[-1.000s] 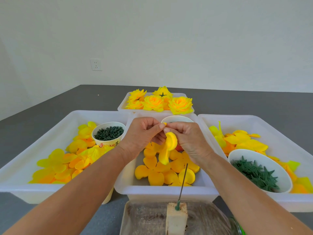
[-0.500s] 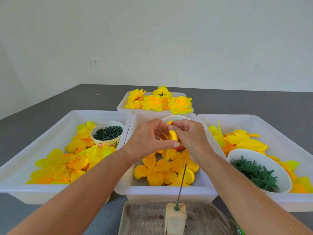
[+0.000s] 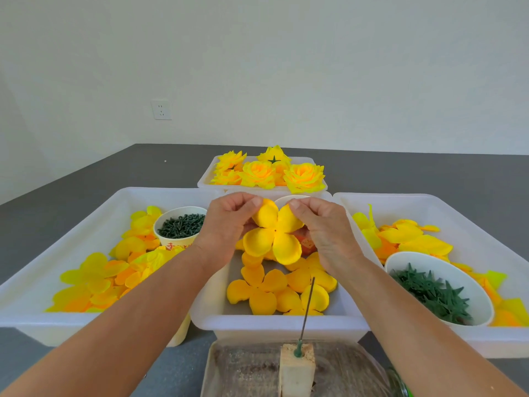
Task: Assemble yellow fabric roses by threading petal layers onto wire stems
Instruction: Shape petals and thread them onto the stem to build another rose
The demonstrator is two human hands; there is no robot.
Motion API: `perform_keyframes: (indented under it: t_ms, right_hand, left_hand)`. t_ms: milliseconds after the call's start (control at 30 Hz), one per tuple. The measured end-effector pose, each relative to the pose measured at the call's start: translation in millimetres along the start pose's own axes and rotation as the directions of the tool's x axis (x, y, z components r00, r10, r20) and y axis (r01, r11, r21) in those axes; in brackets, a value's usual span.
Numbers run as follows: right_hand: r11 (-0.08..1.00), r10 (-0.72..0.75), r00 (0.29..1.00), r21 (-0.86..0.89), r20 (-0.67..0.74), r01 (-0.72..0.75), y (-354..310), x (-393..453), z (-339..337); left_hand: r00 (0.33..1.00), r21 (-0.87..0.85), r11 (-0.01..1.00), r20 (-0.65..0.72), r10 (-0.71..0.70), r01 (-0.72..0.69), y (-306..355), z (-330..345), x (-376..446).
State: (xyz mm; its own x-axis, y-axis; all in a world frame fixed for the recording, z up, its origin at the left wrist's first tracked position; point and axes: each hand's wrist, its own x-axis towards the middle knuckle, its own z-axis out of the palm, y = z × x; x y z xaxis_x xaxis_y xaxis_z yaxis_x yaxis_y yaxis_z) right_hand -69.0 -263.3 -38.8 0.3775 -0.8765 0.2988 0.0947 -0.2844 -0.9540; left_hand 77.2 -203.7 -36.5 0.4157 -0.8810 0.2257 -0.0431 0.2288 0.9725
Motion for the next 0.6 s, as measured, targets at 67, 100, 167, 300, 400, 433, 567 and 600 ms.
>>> perform_keyframes:
  t_ms: [67, 100, 167, 300, 400, 433, 567, 600]
  right_hand:
    - [0.995, 0.045, 0.997, 0.081, 0.063, -0.051, -2.0, -1.3, 1.9]
    - [0.985, 0.086, 0.991, 0.144, 0.098, -0.099, -3.3, -1.4, 2.7]
    - [0.932, 0.177, 0.966, 0.285, 0.19, -0.226, -6.3, -0.4, 2.8]
    - [0.802, 0.195, 0.902, 0.467, 0.385, -0.372, -10.8, 2.3, 2.5]
    - [0.809, 0.243, 0.907, 0.444, 0.345, -0.386, -7.2, 3.6, 3.9]
    - [0.82, 0.265, 0.907, 0.418, 0.328, -0.39, -6.7, 3.1, 4.2]
    - [0.858, 0.29, 0.91, 0.341, 0.295, -0.384, -3.9, 3.4, 1.9]
    - [0.834, 0.302, 0.9, 0.37, 0.316, -0.409, -3.1, 4.0, 1.4]
  left_hand:
    - [0.994, -0.115, 0.988, 0.058, -0.093, 0.099, 0.5, -0.6, 2.0]
    - [0.986, -0.159, 0.976, 0.103, -0.134, 0.15, 1.3, -0.4, 2.2]
    - [0.961, -0.205, 0.95, 0.2, -0.193, 0.234, 3.3, 0.3, 1.2]
    - [0.929, -0.274, 0.925, 0.331, -0.168, 0.264, 7.8, -1.2, -0.3]
    - [0.937, -0.287, 0.929, 0.321, -0.138, 0.235, 9.1, -2.9, 1.6]
    - [0.938, -0.283, 0.932, 0.321, -0.128, 0.225, 8.9, -3.4, 2.1]
    - [0.936, -0.295, 0.939, 0.347, -0.068, 0.178, 8.0, -4.3, 1.4]
    - [0.932, -0.305, 0.937, 0.359, -0.054, 0.171, 8.3, -4.4, 0.7]
